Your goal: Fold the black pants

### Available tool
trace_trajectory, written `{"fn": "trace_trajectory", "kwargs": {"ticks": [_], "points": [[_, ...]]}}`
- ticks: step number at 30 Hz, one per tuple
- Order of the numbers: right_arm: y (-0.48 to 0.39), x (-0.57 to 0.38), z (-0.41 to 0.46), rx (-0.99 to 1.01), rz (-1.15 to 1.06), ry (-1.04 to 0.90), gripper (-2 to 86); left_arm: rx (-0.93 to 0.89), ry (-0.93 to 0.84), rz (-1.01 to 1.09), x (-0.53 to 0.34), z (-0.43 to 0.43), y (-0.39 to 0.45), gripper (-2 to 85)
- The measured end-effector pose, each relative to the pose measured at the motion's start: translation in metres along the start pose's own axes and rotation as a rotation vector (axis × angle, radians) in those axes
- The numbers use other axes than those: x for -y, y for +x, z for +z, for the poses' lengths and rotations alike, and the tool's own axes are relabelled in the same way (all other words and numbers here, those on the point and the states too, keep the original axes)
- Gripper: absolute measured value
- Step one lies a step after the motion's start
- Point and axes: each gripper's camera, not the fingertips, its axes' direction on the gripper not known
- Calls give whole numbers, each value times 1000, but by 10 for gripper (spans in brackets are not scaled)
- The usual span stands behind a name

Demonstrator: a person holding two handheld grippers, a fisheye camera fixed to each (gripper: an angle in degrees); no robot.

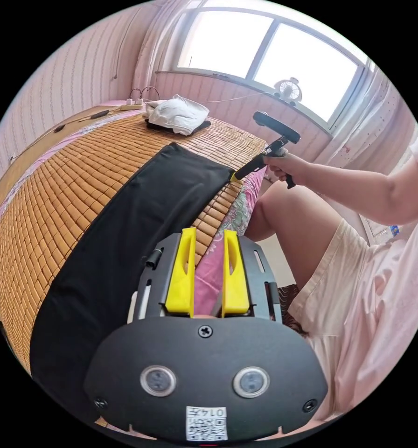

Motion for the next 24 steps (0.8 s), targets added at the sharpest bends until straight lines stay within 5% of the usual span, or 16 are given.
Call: {"fn": "trace_trajectory", "kwargs": {"ticks": [8, 15, 24], "points": [[73, -29, 4, 36, -42, 125, 16, 3, -137, 234, 104, 98, 58, 128], [147, -42, -4, 299, -114, 225, -2, 110, -245, 302, 158, 167, 84, 138], [236, -50, -12, 532, -128, 378, -1, 88, -212, 166, 160, 180, 74, 28]]}}
